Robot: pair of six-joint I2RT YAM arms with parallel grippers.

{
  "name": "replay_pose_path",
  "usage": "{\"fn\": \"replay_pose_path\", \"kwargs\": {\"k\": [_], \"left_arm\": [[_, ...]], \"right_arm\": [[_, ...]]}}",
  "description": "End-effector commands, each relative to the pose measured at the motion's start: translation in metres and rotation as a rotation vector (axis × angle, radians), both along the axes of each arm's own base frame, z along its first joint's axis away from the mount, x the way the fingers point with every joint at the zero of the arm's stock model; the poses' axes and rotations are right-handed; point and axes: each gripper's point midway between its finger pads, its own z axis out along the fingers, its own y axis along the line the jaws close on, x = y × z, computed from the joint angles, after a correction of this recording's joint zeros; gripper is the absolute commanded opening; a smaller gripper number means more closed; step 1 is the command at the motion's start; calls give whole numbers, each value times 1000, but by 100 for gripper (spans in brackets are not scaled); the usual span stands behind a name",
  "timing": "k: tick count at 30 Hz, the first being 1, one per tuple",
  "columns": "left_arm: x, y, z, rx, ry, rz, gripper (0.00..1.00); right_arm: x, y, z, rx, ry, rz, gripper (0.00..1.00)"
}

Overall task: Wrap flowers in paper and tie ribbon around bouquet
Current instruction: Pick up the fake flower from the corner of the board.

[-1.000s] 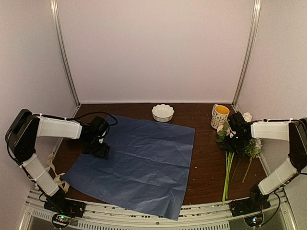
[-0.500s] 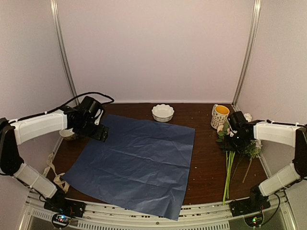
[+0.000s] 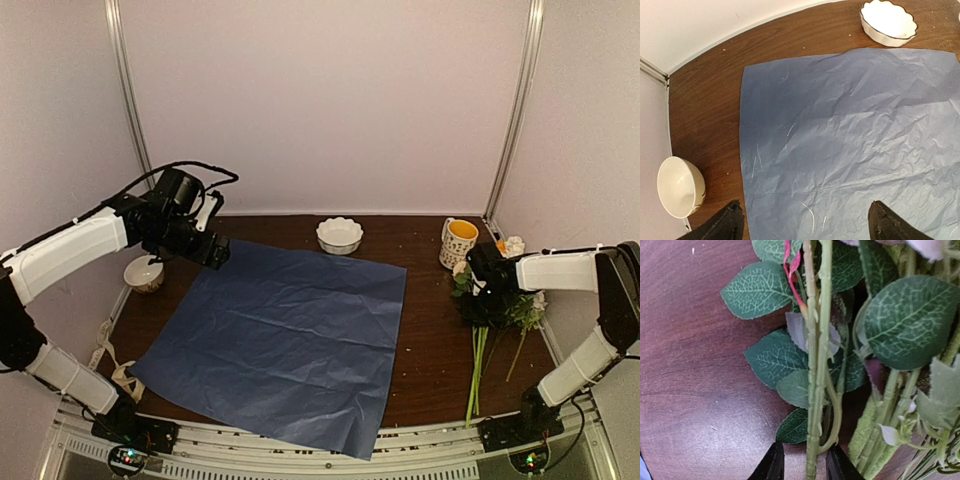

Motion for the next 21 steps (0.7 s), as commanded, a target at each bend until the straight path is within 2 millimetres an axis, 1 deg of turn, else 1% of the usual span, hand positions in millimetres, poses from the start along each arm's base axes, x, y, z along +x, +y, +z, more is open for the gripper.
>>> {"fn": "replay_pose_path", "kwargs": {"k": [1,4,5,6,8,10,11,12,15,17,19,21], "left_arm": [[2,-11,12,-3,-8,-82,89],[5,-6,16,39,-24,-87,89],[5,-5,17,47,-29,-87,89],[6,-5,18,53,-34,-87,90],[5,-4,14,57,-36,-89,90],[4,-3,11,51,-41,-88,90],[2,-5,10,44,-37,-94,89],[0,-6,9,36,-30,-100,90],[-3,-12,10,-2,-23,-120,90],[-5,-16,10,-21,-20,-141,91],[-7,-18,9,-31,-15,-154,94],[-8,-18,10,-32,-19,-158,96]], "right_arm": [[-6,0,-5,-7,37,2,32],[-5,3,-6,-5,55,30,33],[-5,4,-7,-6,66,42,31],[-5,4,-7,-9,77,51,27],[-6,4,-8,-17,91,62,15],[-7,2,-4,-26,84,62,4],[-7,0,0,-32,73,59,0],[-7,-2,5,-39,61,58,0],[-6,-10,26,-73,11,41,0],[-4,-14,45,-87,-36,29,0],[-2,-18,68,-91,-104,7,0],[3,-21,99,-91,-200,-20,0]]}}
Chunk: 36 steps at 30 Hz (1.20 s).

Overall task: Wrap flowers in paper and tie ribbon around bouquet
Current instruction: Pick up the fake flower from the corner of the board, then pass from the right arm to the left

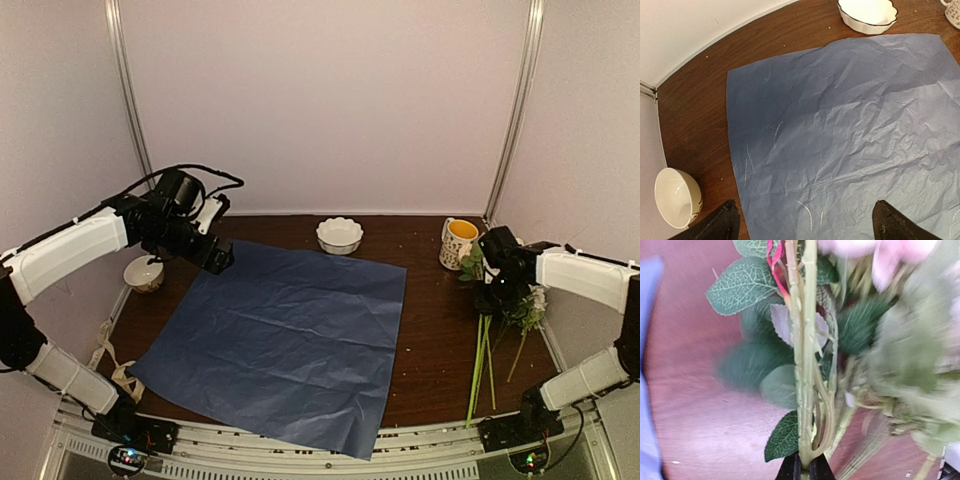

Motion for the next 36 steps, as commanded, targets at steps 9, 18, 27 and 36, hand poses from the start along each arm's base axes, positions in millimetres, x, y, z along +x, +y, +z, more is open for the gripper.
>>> {"fn": "replay_pose_path", "kwargs": {"k": [9,18,27,36], "left_arm": [[3,4,21,-65,-106,4,98],[-1,-7,43,-240,-148,-59,87],[-96,-102,129,-708,-365,-605,80],[-131,-135,155,-1045,-357,-663,63]], "right_arm": [[24,20,224,84,-674,46,0],[11,257,297,607,-781,678,0],[-21,390,344,853,-838,900,0],[-52,437,350,1008,-813,1004,0]]}}
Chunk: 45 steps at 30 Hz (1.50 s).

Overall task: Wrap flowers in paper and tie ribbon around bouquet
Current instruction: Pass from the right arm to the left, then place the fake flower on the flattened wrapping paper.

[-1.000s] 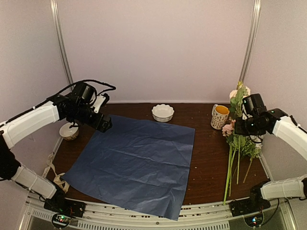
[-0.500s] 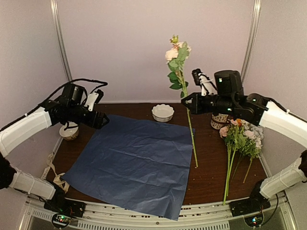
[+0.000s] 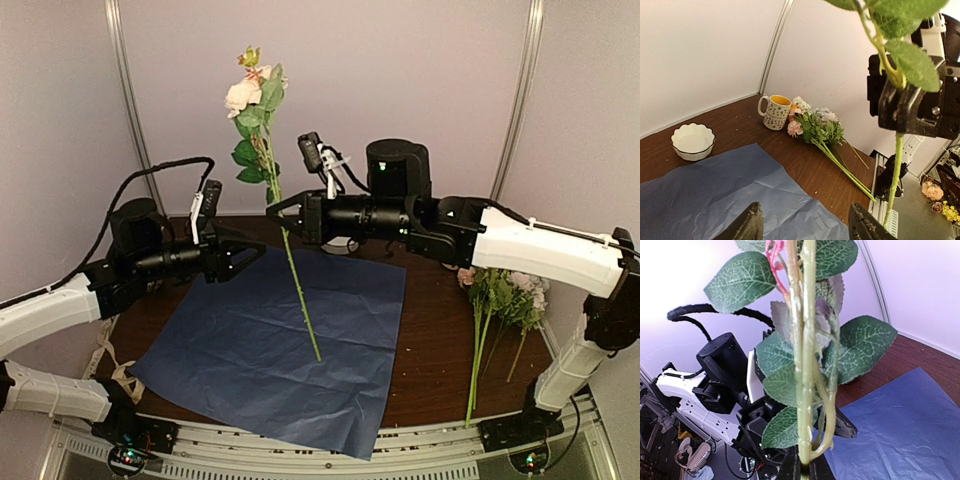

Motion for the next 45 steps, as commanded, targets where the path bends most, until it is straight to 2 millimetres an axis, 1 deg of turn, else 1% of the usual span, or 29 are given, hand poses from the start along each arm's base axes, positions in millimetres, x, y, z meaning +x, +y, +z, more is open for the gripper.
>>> {"fn": "replay_pose_path", "kwargs": {"k": [1,3,4,6,7,9,10,13,14,15,16,19,20,21,23,24,25,27,29,30,32,33,35,36,37,38,39,41,45], "left_arm": [[-28,-23,42,-169,-102,-126,64],[-34,-33,38,-155,-93,-155,66],[-35,-36,40,-171,-91,-167,65],[-39,-36,42,-213,-83,-189,53],[-43,-36,44,-240,-90,-204,51],[-50,-38,45,-268,-104,-223,49],[-49,-40,42,-261,-96,-211,46],[-36,-46,32,-212,-52,-156,25],[-34,-45,31,-208,-50,-144,16],[-33,-45,30,-208,-47,-133,5],[-31,-43,29,-210,-38,-118,0],[-26,-36,19,-213,11,-62,0],[-24,-33,15,-210,37,-37,0],[-21,-30,11,-208,70,-9,0],[-13,-25,1,-222,153,54,0],[-10,-22,-3,-256,194,76,0],[-8,-20,-8,-294,240,95,0],[3,-13,-26,-340,360,171,0],[19,-5,-59,-291,487,306,0],[24,-3,-77,-233,549,354,0],[31,-3,-106,-118,632,407,0],[33,-3,-116,-83,665,426,0],[39,2,-133,-79,723,460,0],[44,6,-142,-79,755,484,0],[48,11,-150,-78,785,501,0],[53,16,-162,-67,824,519,0],[56,19,-170,-61,857,525,0],[61,19,-179,-54,897,520,0],[66,12,-189,-22,913,498,0]], "right_arm": [[-8,12,29,99,-19,55,0],[-10,14,27,94,-15,67,0],[-9,15,25,90,-12,68,0],[-10,17,23,85,-8,78,0],[-12,18,22,85,-7,88,0],[-16,21,19,80,0,113,0],[-17,22,19,82,1,123,0],[-21,24,17,78,4,141,0],[-21,25,15,73,5,144,0],[-20,25,13,67,7,143,0],[-20,24,11,59,3,140,0],[-21,22,5,29,-8,143,0],[-20,21,3,16,-13,139,2],[-17,19,0,-4,-15,121,14],[-5,8,-8,-56,-23,43,49],[5,0,-14,-90,-19,-21,63],[18,-11,-23,-130,-12,-100,71],[41,-36,-44,-215,11,-237,77],[59,-66,-66,-288,55,-340,78],[65,-79,-76,-318,79,-380,78],[75,-107,-93,-368,119,-446,78],[77,-120,-99,-387,131,-479,78],[81,-144,-114,-420,148,-533,78],[81,-155,-119,-436,154,-554,78],[80,-165,-130,-462,165,-571,78],[80,-176,-134,-478,172,-593,78],[80,-186,-139,-498,180,-614,78],[80,-209,-147,-538,203,-660,78],[80,-270,-169,-640,269,-830,78]]}}
